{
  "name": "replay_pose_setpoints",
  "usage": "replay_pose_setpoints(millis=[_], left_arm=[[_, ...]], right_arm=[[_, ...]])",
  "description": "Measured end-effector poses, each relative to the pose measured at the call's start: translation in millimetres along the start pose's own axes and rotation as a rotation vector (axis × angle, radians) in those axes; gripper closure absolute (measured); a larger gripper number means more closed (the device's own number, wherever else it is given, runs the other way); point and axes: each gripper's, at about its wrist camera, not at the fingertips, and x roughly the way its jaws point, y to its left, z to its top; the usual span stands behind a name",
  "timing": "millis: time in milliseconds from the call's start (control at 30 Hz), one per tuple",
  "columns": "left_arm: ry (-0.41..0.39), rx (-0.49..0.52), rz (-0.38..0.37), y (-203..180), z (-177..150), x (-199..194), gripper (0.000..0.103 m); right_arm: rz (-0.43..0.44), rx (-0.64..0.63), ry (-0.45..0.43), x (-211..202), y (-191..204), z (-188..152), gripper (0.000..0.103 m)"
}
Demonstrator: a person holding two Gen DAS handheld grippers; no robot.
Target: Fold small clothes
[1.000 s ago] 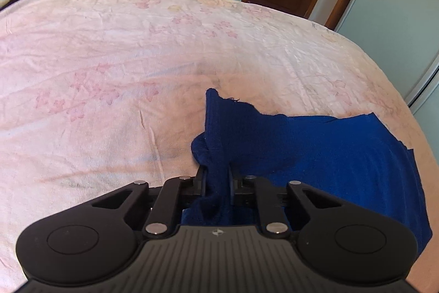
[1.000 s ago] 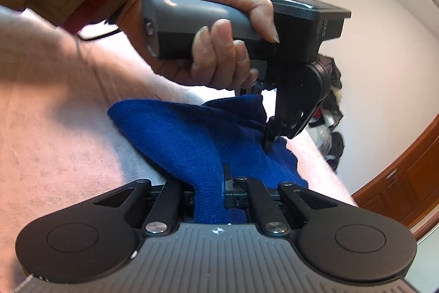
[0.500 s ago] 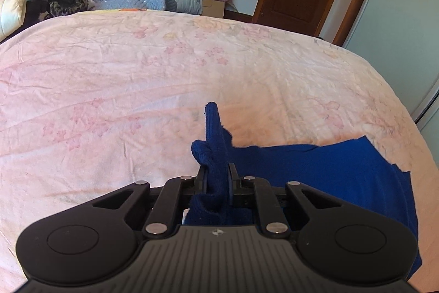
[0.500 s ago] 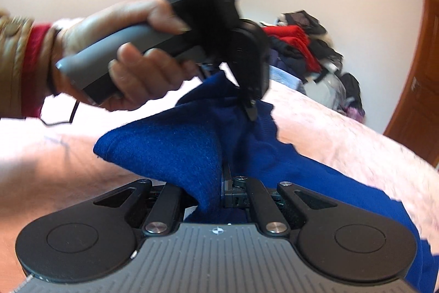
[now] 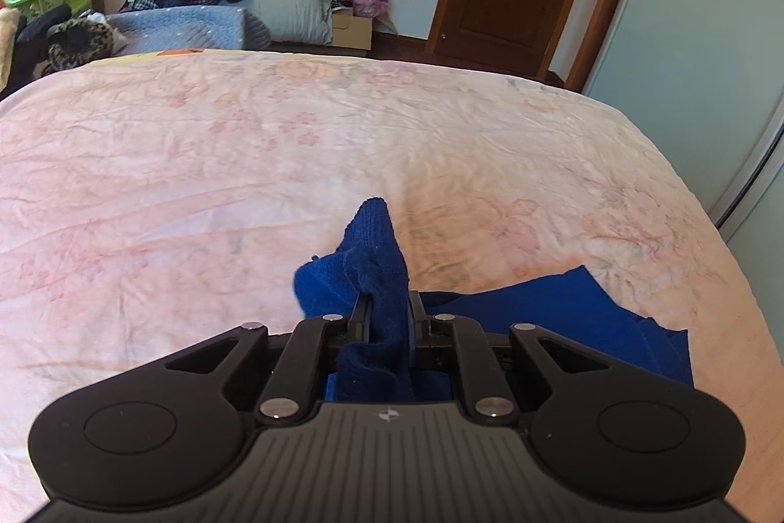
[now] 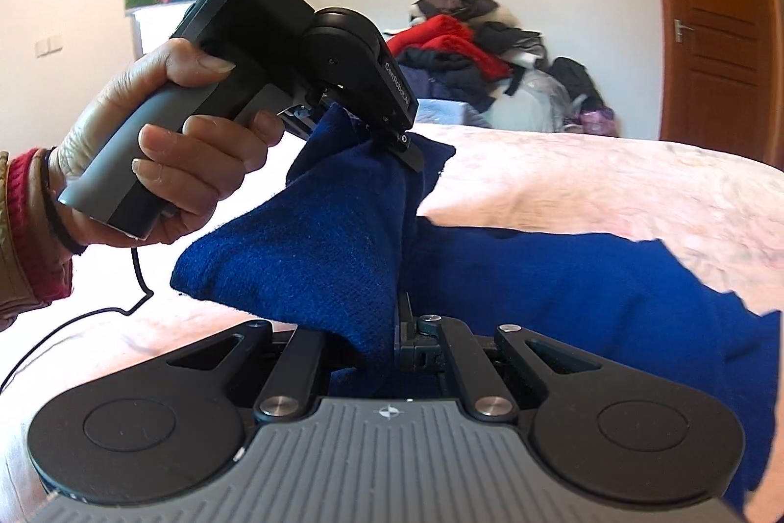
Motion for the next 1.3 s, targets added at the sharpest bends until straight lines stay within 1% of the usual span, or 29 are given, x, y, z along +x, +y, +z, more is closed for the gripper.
replay_pose_setpoints(millis=[200, 367, 533, 800, 1033, 1300], left_arm=[[0.011, 0.040, -0.024, -42, 0, 13, 0.091], [0.015, 0.104, -0.033, -81, -4, 24, 0.091], [0.034, 0.154, -0.036, -110, -11, 33, 0.091], [0.063, 0.193, -0.033, -138, -17, 45, 0.091], [0.075, 0.228, -0.027, -157, -22, 49, 0.091], [0.092, 0.247, -0.026, -175, -29, 56, 0.091]], right_arm=[[-0.040, 0.045, -0.009, -11, -25, -15, 0.096], [-0.080, 0.094, -0.018, -23, -44, -24, 0.096], [-0.086, 0.161, -0.017, -33, -70, -34, 0.096], [-0.094, 0.217, -0.020, -43, -93, -47, 0.097], [-0.096, 0.231, -0.025, -52, -99, -56, 0.097], [-0.100, 0.269, -0.023, -66, -103, -66, 0.097]])
